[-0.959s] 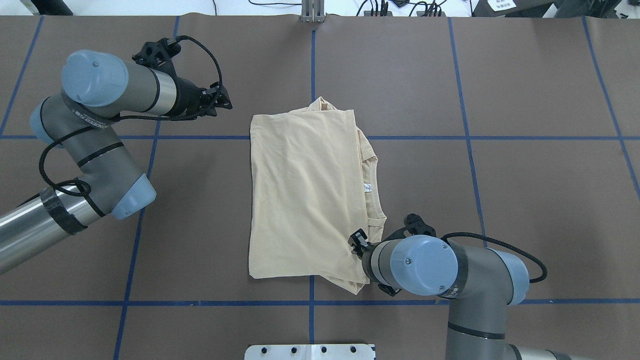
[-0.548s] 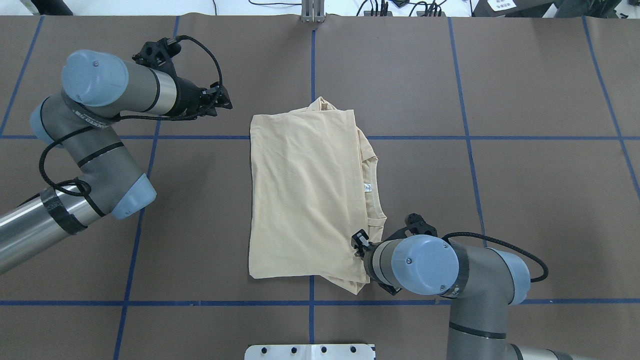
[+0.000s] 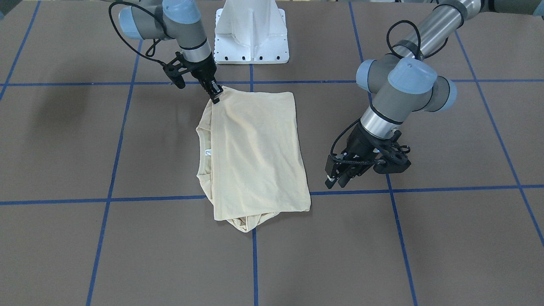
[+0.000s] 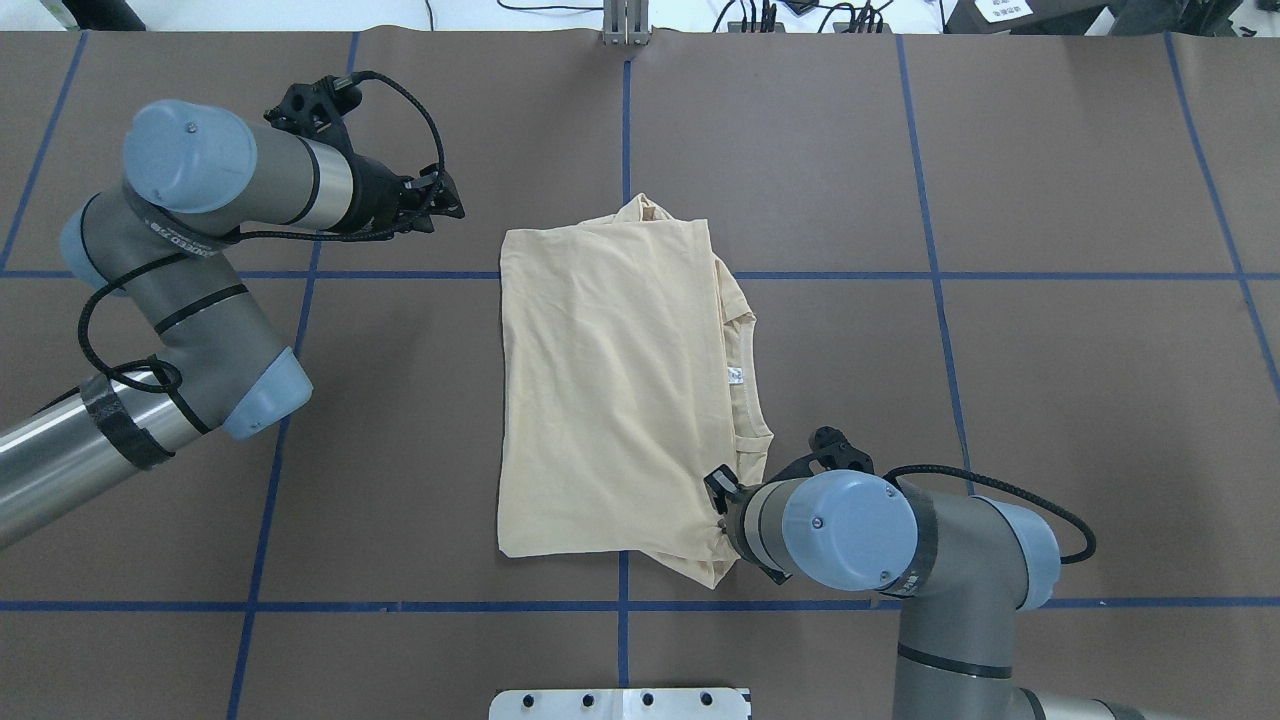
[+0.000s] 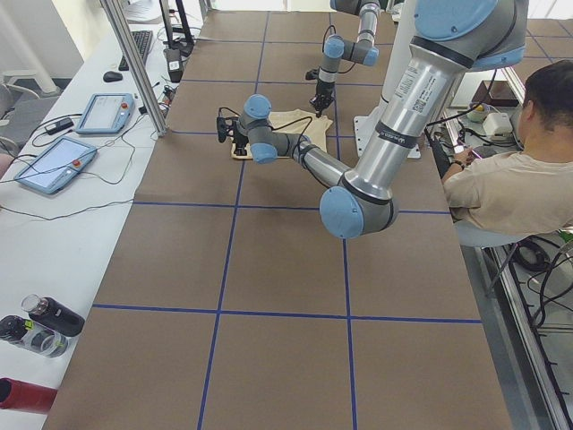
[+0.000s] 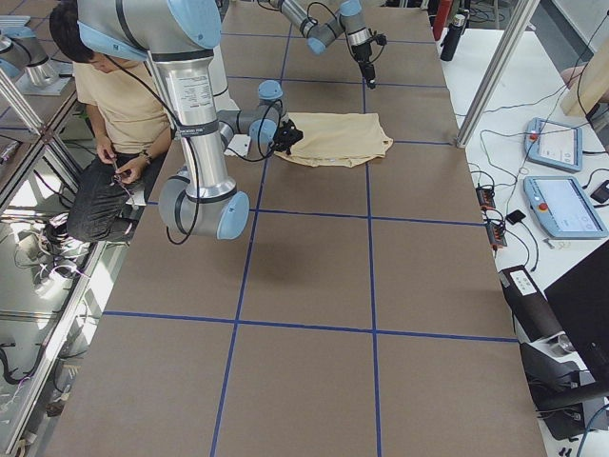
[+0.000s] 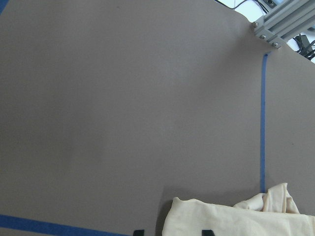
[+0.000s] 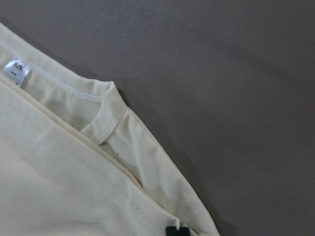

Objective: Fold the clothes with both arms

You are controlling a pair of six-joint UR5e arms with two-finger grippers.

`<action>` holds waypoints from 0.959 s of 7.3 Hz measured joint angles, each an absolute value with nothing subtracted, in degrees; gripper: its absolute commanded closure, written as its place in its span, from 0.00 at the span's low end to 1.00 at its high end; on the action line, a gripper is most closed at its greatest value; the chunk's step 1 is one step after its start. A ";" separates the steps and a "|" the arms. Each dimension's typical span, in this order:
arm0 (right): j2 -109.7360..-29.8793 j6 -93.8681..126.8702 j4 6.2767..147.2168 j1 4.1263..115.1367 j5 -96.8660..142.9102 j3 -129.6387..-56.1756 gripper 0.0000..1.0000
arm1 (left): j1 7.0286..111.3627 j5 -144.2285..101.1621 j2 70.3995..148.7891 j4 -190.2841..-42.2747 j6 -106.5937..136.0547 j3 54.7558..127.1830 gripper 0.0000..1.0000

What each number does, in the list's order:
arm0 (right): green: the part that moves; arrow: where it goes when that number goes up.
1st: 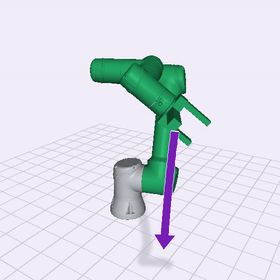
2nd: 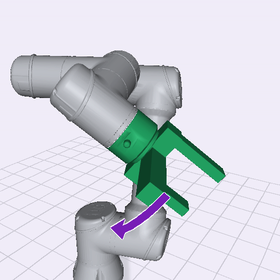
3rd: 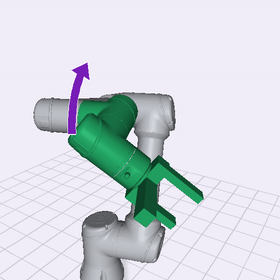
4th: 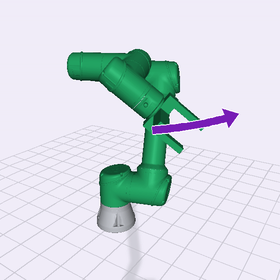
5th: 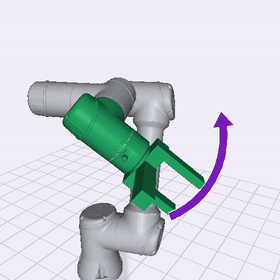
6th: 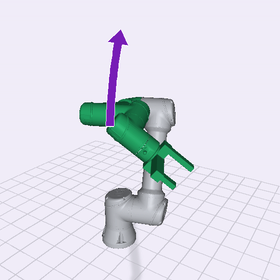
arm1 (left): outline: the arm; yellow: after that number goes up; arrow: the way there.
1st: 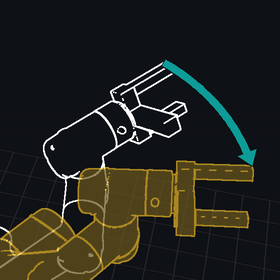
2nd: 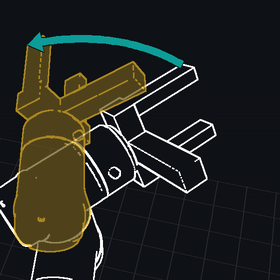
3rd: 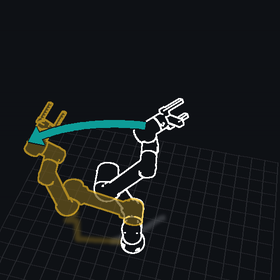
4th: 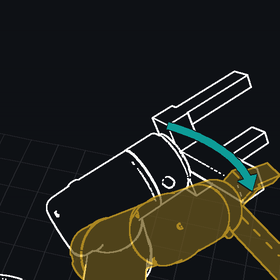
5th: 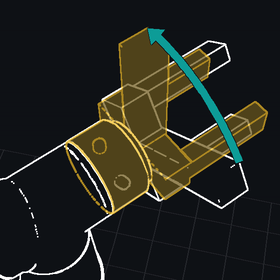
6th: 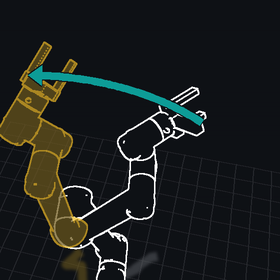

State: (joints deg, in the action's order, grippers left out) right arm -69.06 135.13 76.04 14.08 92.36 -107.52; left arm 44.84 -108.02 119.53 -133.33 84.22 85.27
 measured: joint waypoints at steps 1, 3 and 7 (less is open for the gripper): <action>-69.03 135.08 76.03 14.26 92.21 -107.74 1.00 | 44.88 -108.02 119.54 -133.31 84.28 85.35 0.51; -69.19 135.01 76.04 14.61 92.17 -108.44 0.72 | 44.89 -108.02 119.60 -133.31 84.86 85.66 0.51; -69.34 135.00 76.19 14.24 91.85 -108.16 0.34 | 44.84 -108.02 119.54 -133.33 85.42 85.70 0.51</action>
State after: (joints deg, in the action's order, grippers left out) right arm -69.34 135.00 76.19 14.24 91.85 -108.16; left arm 44.84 -108.02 119.54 -133.33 85.42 85.70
